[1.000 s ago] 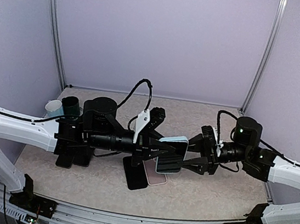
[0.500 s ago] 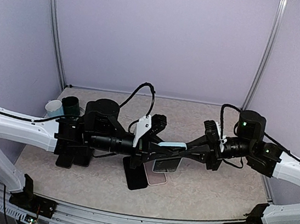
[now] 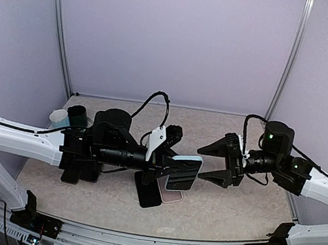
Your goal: Put the phone into the phone case
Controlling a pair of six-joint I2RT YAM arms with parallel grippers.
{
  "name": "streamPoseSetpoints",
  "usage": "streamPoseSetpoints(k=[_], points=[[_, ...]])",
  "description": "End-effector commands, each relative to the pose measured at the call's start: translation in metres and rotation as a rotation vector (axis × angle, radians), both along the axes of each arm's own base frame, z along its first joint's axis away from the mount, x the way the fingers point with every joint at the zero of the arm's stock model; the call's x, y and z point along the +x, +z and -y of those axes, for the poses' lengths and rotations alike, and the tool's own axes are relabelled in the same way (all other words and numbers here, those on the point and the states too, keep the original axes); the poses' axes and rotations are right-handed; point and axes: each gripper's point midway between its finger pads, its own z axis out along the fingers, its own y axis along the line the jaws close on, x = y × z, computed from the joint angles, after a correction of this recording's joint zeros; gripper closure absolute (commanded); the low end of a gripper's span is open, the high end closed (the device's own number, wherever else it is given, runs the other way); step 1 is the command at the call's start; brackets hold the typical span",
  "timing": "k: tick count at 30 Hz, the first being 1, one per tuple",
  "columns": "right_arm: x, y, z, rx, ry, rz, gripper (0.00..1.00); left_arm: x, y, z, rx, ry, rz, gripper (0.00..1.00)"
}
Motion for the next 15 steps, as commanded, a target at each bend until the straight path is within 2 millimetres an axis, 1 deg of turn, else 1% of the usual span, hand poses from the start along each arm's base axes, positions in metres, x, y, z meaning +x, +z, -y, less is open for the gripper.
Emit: streamPoseSetpoints(k=[1,2,4,5,6,7,8,11,12,13,14,15], points=[[0.0,-0.018,0.0,-0.025,-0.019,-0.021,0.25,-0.004,0.05,0.001,-0.138,-0.009,0.045,1.0],[0.002,-0.026,-0.001,-0.032,-0.026,-0.045,0.2,-0.006,0.051,0.001,-0.144,-0.018,0.045,1.0],[0.005,-0.036,-0.004,-0.032,-0.031,-0.089,0.14,-0.013,0.057,0.002,-0.16,-0.047,0.046,1.0],[0.004,-0.039,-0.006,-0.026,-0.017,-0.107,0.14,-0.015,0.06,0.002,-0.169,-0.055,0.047,1.0],[0.002,-0.04,-0.009,-0.016,0.008,-0.122,0.16,-0.018,0.062,0.002,-0.173,-0.061,0.048,1.0],[0.001,-0.04,-0.012,-0.01,0.027,-0.134,0.2,-0.018,0.063,0.003,-0.176,-0.064,0.048,1.0],[0.001,-0.04,-0.016,-0.013,0.035,-0.144,0.29,-0.02,0.064,0.004,-0.178,-0.068,0.048,1.0],[0.007,-0.048,-0.02,-0.045,0.023,-0.169,0.66,-0.019,0.066,0.005,-0.182,-0.066,0.049,1.0],[0.008,-0.05,-0.021,-0.048,0.025,-0.17,0.8,-0.02,0.067,0.005,-0.185,-0.065,0.051,1.0],[0.007,-0.052,-0.021,-0.048,0.033,-0.173,0.88,-0.02,0.068,0.005,-0.189,-0.064,0.05,1.0],[0.006,-0.051,-0.021,-0.044,0.038,-0.178,1.0,-0.019,0.069,0.005,-0.191,-0.06,0.049,1.0],[0.005,-0.05,-0.021,-0.04,0.038,-0.182,1.0,-0.019,0.069,0.005,-0.19,-0.055,0.045,1.0]])
